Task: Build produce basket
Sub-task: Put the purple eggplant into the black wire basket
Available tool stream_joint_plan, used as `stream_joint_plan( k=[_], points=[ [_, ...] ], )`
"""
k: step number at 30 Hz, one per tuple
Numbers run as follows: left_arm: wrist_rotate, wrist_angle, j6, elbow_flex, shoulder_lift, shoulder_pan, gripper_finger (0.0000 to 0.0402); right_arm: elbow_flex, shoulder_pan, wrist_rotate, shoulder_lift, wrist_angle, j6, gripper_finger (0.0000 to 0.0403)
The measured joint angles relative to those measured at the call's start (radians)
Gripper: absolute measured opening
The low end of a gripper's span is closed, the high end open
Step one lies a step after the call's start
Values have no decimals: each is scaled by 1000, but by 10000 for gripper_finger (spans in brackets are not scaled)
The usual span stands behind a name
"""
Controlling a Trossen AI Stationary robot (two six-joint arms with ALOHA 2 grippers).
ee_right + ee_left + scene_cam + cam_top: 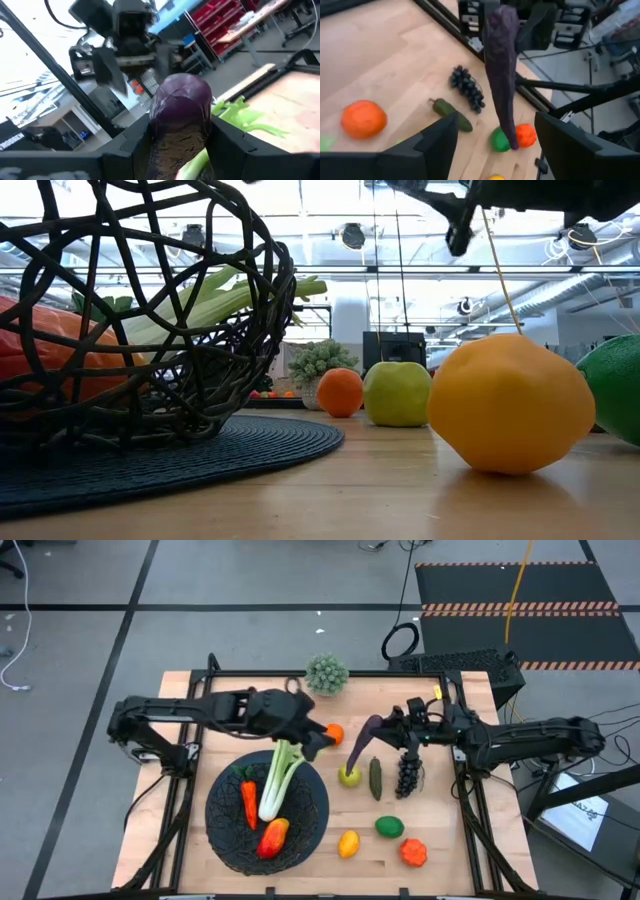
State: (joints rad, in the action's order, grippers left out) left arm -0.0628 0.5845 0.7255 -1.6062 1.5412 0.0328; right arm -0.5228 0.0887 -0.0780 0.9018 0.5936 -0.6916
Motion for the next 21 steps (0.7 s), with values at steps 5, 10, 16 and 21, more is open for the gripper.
stream_joint_plan(
  k=[5,10,16,21],
  points=[
    [71,-70,-39,-1,83,-25,271,-5,0,-5,30,64,43,153],
    [82,-100,-54,-1,147,-47,271,-9,0,-3,32,91,133,153],
    [102,-252,-118,0,196,-61,271,-11,0,0,30,126,203,153],
    [148,-283,-131,0,210,-77,271,-11,4,2,32,143,210,153]
  ],
)
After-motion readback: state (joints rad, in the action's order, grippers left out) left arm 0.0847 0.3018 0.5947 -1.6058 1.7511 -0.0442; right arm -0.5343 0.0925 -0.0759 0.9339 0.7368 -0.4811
